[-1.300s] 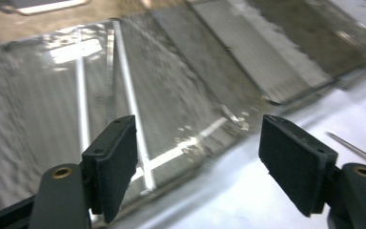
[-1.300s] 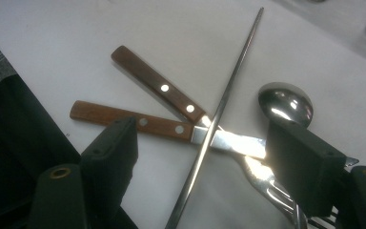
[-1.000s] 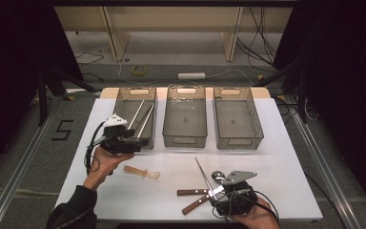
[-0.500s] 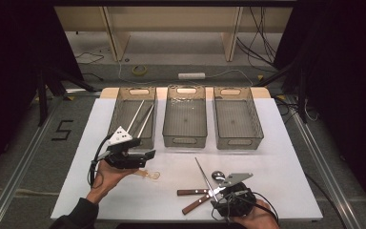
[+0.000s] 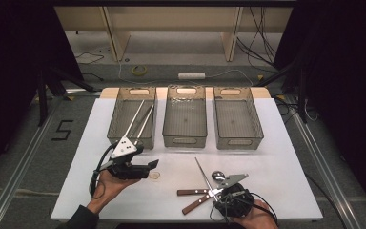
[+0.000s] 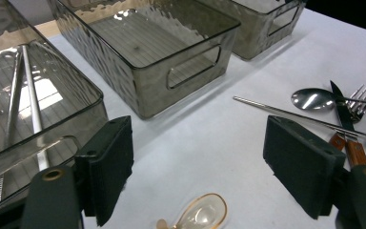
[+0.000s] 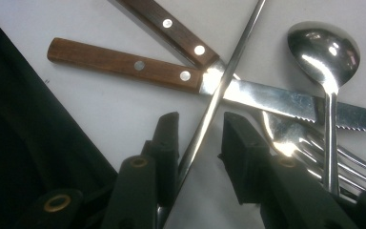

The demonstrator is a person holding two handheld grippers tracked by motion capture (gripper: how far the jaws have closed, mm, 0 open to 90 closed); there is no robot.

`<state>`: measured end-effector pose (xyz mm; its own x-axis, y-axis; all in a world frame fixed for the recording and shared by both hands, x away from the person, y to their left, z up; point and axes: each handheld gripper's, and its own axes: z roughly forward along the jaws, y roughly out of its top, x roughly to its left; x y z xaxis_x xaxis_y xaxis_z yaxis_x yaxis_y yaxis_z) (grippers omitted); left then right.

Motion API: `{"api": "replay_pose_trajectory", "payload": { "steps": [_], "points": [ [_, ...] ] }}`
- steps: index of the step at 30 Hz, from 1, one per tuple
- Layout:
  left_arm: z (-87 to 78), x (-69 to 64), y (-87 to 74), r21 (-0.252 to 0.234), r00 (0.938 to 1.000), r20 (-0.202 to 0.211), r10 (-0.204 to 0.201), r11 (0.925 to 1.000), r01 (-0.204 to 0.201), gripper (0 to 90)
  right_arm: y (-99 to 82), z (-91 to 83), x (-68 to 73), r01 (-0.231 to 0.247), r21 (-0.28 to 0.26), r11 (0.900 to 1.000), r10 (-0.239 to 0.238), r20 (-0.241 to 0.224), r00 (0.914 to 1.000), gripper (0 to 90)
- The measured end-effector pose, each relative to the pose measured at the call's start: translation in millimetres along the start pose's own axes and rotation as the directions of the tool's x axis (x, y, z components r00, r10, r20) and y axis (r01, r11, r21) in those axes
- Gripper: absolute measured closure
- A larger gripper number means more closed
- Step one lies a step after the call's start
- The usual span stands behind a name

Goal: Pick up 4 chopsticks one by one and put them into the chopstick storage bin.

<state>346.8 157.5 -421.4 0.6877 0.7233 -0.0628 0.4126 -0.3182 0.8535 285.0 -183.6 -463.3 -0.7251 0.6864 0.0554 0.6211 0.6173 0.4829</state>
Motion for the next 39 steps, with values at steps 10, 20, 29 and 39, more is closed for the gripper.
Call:
{"api": "replay_pose_trajectory", "payload": {
  "steps": [10, 20, 29, 39],
  "points": [
    [-3.4, -9.3, -2.5, 0.0, 0.9997, 0.018, 0.018, 0.9998, -0.018, 24.9, 0.9, 5.2, -2.5, -0.011, 0.027, 0.9996, 0.011, -0.001, 0.9999, 72.0],
    [-5.3, -11.8, -3.8, 0.0, 0.9994, 0.023, 0.025, 0.9997, -0.025, 24.9, 1.6, 5.9, -5.9, -0.035, 0.031, 0.9989, 0.035, 0.003, 0.9994, 78.1],
    [-5.6, -12.4, -4.3, 0.006, 0.9992, 0.028, 0.029, 0.9996, -0.029, 24.9, 1.7, 5.5, -7.7, -0.053, 0.034, 0.998, 0.053, 0.014, 0.9985, 83.7],
    [-5.6, -12.3, -4.8, 0.009, 0.9992, 0.027, 0.03, 0.9995, -0.03, 24.9, 2.5, 1.2, -6.8, -0.033, 0.026, 0.9991, 0.032, 0.022, 0.9992, 85.1]
  ]
}}
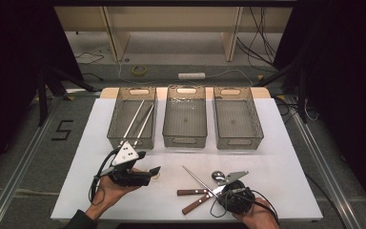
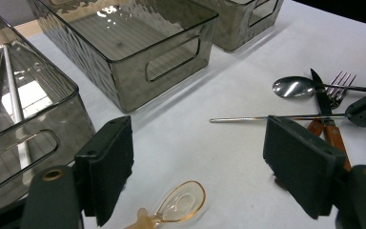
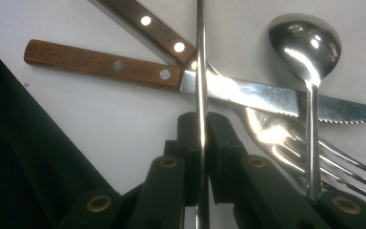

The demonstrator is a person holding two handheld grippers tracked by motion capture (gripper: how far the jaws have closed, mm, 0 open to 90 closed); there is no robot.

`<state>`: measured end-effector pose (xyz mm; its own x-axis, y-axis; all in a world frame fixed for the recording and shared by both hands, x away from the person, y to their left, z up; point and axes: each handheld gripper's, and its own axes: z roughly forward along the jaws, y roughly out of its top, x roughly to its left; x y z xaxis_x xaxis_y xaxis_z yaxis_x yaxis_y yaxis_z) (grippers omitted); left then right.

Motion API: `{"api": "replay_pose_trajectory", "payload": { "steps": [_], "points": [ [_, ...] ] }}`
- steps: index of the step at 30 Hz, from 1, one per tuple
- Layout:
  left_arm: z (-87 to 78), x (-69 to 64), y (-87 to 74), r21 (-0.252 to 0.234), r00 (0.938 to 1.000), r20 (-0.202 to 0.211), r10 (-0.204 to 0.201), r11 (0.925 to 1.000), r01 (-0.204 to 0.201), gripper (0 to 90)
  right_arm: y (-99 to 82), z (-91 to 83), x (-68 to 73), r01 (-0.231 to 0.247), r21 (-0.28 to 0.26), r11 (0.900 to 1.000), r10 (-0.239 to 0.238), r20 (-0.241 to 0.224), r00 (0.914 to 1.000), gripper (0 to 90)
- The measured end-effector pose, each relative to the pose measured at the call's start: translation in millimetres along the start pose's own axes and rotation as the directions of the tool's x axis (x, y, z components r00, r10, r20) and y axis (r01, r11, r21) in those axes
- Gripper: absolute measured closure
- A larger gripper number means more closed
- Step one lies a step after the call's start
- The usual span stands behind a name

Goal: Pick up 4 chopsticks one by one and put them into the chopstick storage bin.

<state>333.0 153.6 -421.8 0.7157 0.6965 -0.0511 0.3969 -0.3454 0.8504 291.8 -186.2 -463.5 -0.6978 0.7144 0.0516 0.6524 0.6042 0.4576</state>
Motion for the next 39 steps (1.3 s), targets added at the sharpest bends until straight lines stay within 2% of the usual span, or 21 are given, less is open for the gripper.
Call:
{"api": "replay_pose_trajectory", "payload": {
  "steps": [9, 15, 18, 24, 27, 28, 31, 34, 37, 39],
  "points": [
    [2.2, -3.5, 0.9, 0.012, 0.9998, 0.012, 0.016, 0.9998, -0.016, 24.9, 3.0, -8.1, -3.4, 0.035, -0.023, 0.9991, -0.035, 0.012, 0.9993, 85.5],
    [4.7, -8.3, 4.4, 0.005, 0.9991, 0.036, 0.023, 0.9997, -0.023, 24.2, 9.5, -13.8, -6.1, 0.054, -0.052, 0.9972, -0.054, 0.005, 0.9985, 85.6],
    [6.9, -11.1, 6.1, 0.007, 0.9984, 0.048, 0.028, 0.9996, -0.029, 22.9, 18.3, -16.1, -2.6, 0.097, -0.064, 0.9932, -0.098, -0.01, 0.9952, 85.5],
    [12.5, -16.8, 10.4, 0.028, 0.9955, 0.074, 0.059, 0.9977, -0.062, 19.6, 25.1, -16.5, 2.7, 0.149, -0.072, 0.9863, -0.151, -0.022, 0.9883, 85.5],
    [16.3, -21.1, 11.7, 0.055, 0.9916, 0.072, 0.108, 0.9922, -0.112, 18.6, 27.5, -16.6, 4.9, 0.164, -0.072, 0.9839, -0.166, -0.027, 0.9858, 85.5],
    [17.9, -22.7, 12.1, 0.064, 0.99, 0.072, 0.121, 0.99, -0.126, 18.0, 29.3, -16.4, 5.2, 0.192, -0.073, 0.9788, -0.195, -0.036, 0.9802, 85.5],
    [23.3, -27.2, 12.7, 0.092, 0.985, 0.09, 0.147, 0.9836, -0.155, 17.6, 31.8, -16.6, 6.4, 0.202, -0.073, 0.9766, -0.206, -0.042, 0.9778, 85.5],
    [29.4, -31.4, 12.4, 0.12, 0.9782, 0.105, 0.179, 0.9742, -0.191, 17.2, 36.2, -16.5, 8.5, 0.216, -0.075, 0.9736, -0.22, -0.047, 0.9744, 85.5],
    [35.2, -35.1, 12.0, 0.142, 0.9713, 0.115, 0.208, 0.9643, -0.223, 16.7, 41.7, -16.5, 12.4, 0.251, -0.078, 0.9647, -0.256, -0.051, 0.9654, 85.5],
    [39.1, -37.6, 12.3, 0.16, 0.9645, 0.128, 0.231, 0.955, -0.25, 16.7, 44.8, -17.1, 16.4, 0.251, -0.08, 0.9647, -0.256, -0.059, 0.9649, 85.6]
  ]
}}
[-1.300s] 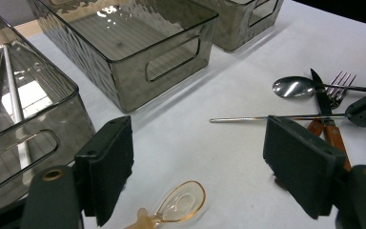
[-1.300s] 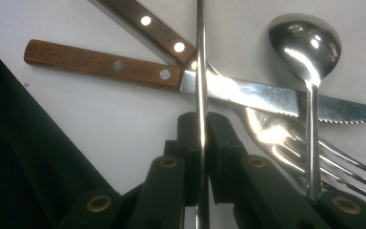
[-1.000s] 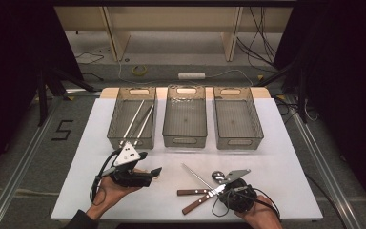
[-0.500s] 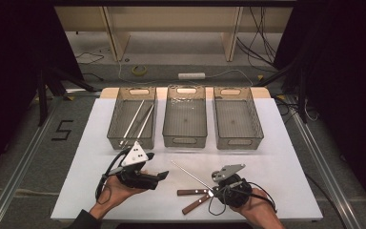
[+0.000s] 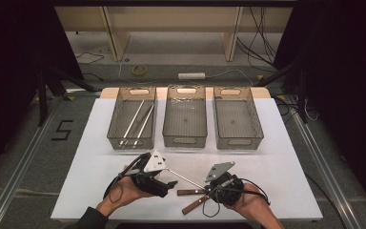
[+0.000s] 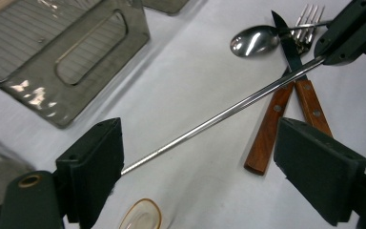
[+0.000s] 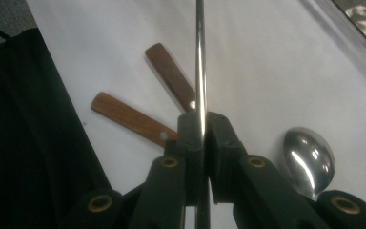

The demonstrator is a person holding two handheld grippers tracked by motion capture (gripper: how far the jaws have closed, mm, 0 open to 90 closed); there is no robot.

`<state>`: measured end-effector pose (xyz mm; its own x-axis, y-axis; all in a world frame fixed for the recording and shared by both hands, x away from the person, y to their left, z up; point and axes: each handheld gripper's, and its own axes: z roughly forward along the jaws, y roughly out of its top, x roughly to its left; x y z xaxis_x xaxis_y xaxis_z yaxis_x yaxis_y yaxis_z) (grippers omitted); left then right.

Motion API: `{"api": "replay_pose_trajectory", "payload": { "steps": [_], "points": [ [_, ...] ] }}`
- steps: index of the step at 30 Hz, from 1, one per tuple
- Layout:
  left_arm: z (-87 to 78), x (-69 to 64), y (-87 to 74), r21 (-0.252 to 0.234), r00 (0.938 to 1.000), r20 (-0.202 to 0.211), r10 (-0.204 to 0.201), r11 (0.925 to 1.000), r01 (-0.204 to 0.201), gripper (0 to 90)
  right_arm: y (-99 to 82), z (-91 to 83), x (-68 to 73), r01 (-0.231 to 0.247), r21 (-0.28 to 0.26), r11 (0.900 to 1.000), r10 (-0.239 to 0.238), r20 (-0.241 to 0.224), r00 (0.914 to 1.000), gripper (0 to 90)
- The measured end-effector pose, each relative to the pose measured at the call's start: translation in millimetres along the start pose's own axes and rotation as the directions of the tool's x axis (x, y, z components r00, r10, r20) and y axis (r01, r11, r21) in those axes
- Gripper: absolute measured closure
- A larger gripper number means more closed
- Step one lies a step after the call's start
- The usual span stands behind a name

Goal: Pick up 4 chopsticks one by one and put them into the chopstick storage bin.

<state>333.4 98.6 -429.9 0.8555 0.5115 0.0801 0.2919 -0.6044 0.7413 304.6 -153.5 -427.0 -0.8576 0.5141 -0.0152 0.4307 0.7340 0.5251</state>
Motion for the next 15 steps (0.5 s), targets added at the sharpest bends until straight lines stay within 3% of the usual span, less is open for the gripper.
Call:
{"api": "replay_pose_trajectory", "payload": {
  "steps": [11, 15],
  "points": [
    [12.1, -4.2, -0.5, 0.059, 0.9977, 0.04, 0.055, 0.9966, -0.058, 20.6, 11.3, -1.6, 3.3, 0.092, -0.004, 0.9957, -0.092, -0.022, 0.9955, 85.5],
    [16.3, -6.8, -0.5, 0.079, 0.996, 0.057, 0.069, 0.9942, -0.073, 22.5, 12.7, -1.6, 5.3, 0.101, -0.002, 0.9948, -0.101, -0.026, 0.9945, 85.6]
  ]
}}
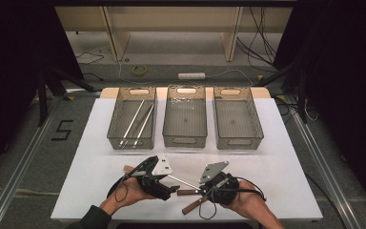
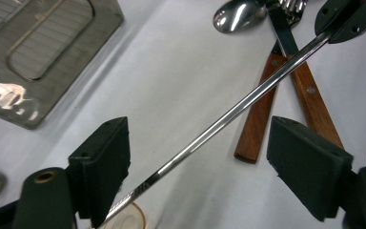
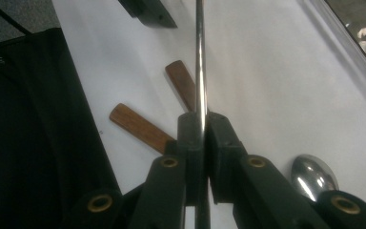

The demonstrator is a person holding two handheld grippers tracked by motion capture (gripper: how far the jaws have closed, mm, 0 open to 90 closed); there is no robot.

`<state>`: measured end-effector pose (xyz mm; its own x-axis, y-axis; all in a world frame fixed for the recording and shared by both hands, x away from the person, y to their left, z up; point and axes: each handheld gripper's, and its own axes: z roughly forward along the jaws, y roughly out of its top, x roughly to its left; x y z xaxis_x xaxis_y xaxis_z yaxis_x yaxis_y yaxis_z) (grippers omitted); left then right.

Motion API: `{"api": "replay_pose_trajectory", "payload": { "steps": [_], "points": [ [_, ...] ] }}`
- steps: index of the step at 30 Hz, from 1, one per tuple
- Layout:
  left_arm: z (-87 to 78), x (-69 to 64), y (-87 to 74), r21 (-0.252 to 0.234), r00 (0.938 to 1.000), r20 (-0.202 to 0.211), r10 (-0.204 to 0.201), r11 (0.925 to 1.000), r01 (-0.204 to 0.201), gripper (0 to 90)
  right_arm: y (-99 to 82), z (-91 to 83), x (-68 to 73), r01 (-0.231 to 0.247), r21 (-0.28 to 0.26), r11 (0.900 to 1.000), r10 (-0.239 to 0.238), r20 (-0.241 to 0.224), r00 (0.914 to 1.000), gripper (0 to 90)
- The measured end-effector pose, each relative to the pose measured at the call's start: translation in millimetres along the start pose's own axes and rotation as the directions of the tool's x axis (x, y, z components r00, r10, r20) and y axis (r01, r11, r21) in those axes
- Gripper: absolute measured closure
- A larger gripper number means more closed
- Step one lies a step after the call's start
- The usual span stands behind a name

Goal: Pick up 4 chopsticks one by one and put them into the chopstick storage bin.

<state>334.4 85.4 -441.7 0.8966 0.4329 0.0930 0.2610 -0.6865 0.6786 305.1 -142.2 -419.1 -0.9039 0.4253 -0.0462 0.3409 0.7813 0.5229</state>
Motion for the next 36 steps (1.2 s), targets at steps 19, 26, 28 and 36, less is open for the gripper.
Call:
{"api": "replay_pose_trajectory", "payload": {
  "steps": [19, 26, 28, 36],
  "points": [
    [9.3, -10.3, 1.7, 0.083, 0.9934, 0.052, 0.102, 0.9908, -0.107, 45.2, 2.9, -1.8, 7.0, 0.056, 0.003, 0.9985, -0.055, -0.033, 0.9979, 85.6],
    [6.7, -12.8, 2.9, 0.083, 0.9877, 0.07, 0.14, 0.9859, -0.145, 56.0, 3.1, -1.8, 8.4, 0.071, 0.003, 0.9975, -0.071, -0.043, 0.9966, 85.5],
    [6.5, -14.0, 2.9, 0.085, 0.9856, 0.073, 0.152, 0.9837, -0.158, 61.2, 2.9, -2.3, 8.5, 0.077, 0.004, 0.997, -0.077, -0.047, 0.9959, 85.6],
    [3.3, -16.6, 3.7, 0.09, 0.9766, 0.096, 0.192, 0.9755, -0.201, 69.3, 2.8, -2.6, 10.0, 0.096, -0.001, 0.9954, -0.096, -0.059, 0.9936, 85.5]
  ]
}}
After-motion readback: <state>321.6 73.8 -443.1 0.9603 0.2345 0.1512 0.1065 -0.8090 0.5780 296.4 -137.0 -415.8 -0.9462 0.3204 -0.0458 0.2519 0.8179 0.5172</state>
